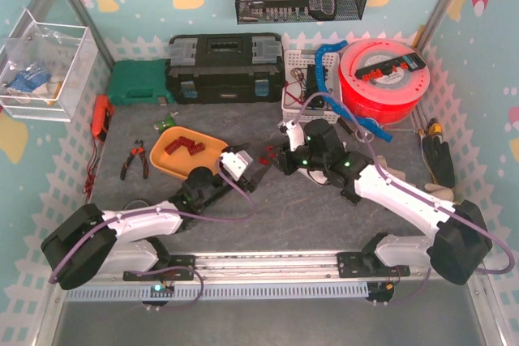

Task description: Install the large spring

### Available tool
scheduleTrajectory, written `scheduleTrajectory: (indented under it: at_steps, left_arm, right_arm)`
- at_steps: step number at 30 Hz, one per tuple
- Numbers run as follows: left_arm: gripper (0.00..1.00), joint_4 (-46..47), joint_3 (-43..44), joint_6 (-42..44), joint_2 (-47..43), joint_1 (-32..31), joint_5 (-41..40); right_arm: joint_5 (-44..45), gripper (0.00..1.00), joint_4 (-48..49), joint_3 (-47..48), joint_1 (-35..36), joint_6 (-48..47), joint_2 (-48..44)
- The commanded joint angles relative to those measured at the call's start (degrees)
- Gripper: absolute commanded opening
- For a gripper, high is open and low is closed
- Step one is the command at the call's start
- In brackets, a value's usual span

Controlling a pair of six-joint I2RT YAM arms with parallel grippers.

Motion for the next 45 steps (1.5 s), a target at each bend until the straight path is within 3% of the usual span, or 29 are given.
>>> scheduleTrajectory:
  at_steps: [1, 11, 18, 28, 33, 39, 45]
  left_arm:
    - [0.98, -0.6, 1.2, -2.3, -0.8, -0.1, -5.7]
    - [0.99, -8.4, 1.6, -12.3, -3.4, 1.5, -19.0]
    - [0.99, -25.9, 6.4, -29.5, -7.5, 11.0, -15.9]
    - [0.99, -28.4, 4.1, -35.1, -10.6, 21.3, -4.7]
    - [0.99, -27.6, 3.7, -34.1, -10.2, 22.6, -2.4]
    - [0.99, -17.1, -0.2, -34.0, -8.6, 22.6, 6.9]
    - [0.99, -20.3, 1.1, -33.5, -9.0, 22.6, 8.4]
  right_arm:
    - [10.7, 0.0, 3.0, -1.9, -0.1, 1.2, -3.7]
    - [35.7, 0.0, 1.3, -5.3, -1.0, 0.4, -8.8]
    - [47.2, 0.0, -0.4, -7.2, -4.4, 1.1, -9.6]
    - [41.0, 0.0, -4.1, -7.2, -13.7, 4.8, -8.5]
    - [41.0, 0.0, -5.5, -7.5, -16.0, 5.3, -7.3]
    - [38.1, 0.0, -7.4, -8.4, -20.1, 6.5, -6.3]
    - [37.6, 0.0, -8.4, -8.5, -22.5, 6.5, -6.5]
